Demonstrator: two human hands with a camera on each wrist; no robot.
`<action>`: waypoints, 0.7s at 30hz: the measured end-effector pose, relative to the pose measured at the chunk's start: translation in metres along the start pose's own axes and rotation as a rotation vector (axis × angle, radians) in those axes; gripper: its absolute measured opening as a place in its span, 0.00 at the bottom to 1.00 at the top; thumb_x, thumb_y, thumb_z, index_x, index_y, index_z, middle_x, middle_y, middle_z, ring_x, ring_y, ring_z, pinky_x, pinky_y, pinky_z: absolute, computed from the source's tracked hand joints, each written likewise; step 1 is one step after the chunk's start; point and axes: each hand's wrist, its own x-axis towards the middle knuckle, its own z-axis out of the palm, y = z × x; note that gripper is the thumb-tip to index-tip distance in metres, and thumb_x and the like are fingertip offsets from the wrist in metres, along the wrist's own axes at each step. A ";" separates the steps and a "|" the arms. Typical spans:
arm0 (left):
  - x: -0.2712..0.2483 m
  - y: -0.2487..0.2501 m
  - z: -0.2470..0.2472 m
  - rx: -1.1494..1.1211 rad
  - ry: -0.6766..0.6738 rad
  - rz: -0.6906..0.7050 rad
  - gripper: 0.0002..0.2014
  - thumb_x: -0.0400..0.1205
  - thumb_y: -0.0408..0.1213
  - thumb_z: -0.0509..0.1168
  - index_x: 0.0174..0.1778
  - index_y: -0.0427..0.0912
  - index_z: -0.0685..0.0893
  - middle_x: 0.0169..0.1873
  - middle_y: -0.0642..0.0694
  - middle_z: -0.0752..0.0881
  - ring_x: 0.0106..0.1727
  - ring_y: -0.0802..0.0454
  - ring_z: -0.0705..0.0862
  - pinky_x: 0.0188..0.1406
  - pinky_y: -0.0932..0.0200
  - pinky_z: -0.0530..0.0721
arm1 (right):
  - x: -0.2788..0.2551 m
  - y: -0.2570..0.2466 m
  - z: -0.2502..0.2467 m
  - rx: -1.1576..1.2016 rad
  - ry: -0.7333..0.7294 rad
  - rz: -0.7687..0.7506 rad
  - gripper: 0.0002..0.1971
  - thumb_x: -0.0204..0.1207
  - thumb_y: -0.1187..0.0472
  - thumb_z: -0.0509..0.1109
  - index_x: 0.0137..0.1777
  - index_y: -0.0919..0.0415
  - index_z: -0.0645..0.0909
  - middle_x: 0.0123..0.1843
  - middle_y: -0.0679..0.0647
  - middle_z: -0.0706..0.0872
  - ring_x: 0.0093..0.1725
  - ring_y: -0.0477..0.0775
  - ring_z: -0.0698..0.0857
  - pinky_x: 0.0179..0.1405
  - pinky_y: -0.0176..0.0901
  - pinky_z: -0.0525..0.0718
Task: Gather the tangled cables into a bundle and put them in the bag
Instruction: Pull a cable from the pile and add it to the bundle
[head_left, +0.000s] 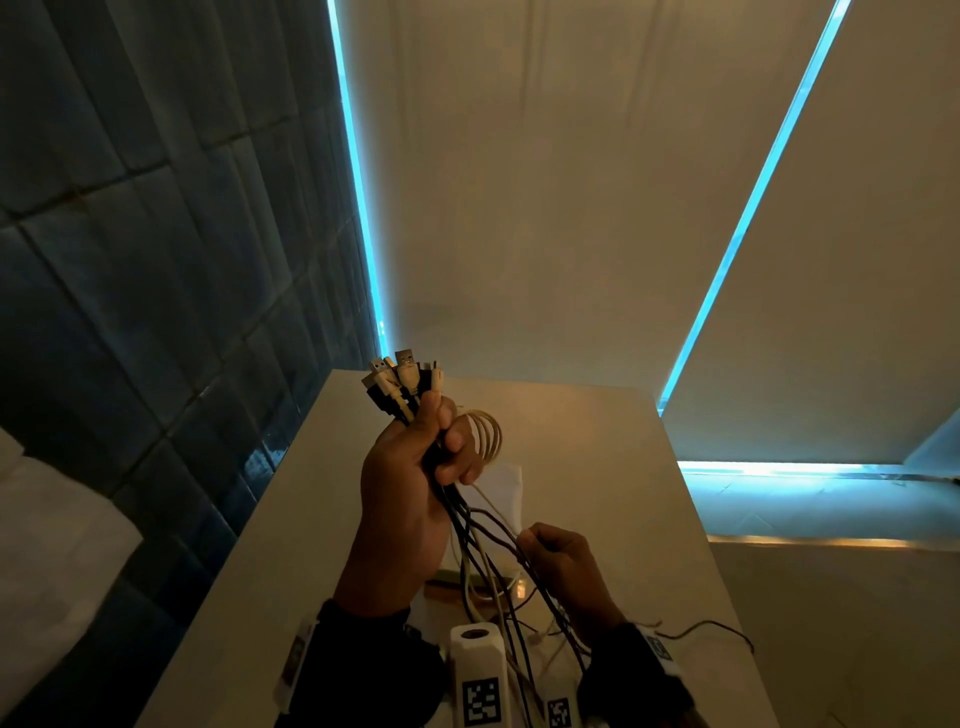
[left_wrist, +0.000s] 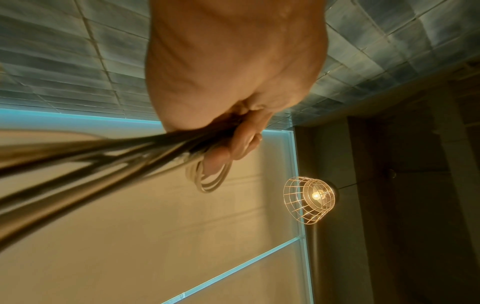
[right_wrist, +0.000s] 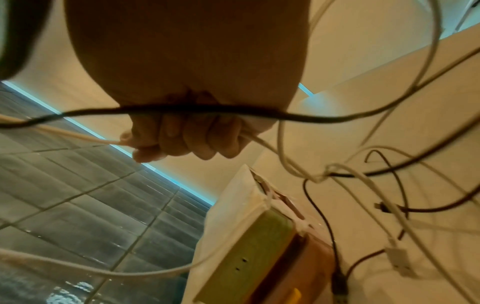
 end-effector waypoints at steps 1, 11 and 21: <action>-0.001 0.001 0.000 -0.005 -0.004 -0.005 0.14 0.84 0.41 0.53 0.34 0.41 0.71 0.24 0.50 0.71 0.20 0.58 0.63 0.22 0.64 0.68 | 0.000 0.006 0.000 -0.012 0.008 0.016 0.17 0.81 0.64 0.67 0.29 0.58 0.79 0.24 0.45 0.75 0.26 0.40 0.71 0.28 0.30 0.69; 0.000 0.002 -0.004 0.043 -0.004 -0.021 0.11 0.81 0.42 0.55 0.34 0.42 0.71 0.24 0.50 0.71 0.19 0.59 0.63 0.22 0.64 0.64 | 0.006 0.044 0.002 -0.166 0.083 0.113 0.19 0.79 0.64 0.69 0.25 0.54 0.82 0.25 0.46 0.80 0.28 0.42 0.76 0.35 0.39 0.74; 0.006 -0.005 -0.012 0.266 0.171 -0.071 0.15 0.88 0.38 0.52 0.34 0.41 0.72 0.25 0.48 0.75 0.20 0.57 0.67 0.23 0.63 0.64 | 0.016 -0.064 0.009 0.156 0.277 0.001 0.09 0.79 0.66 0.68 0.39 0.69 0.82 0.23 0.55 0.69 0.21 0.49 0.64 0.21 0.40 0.61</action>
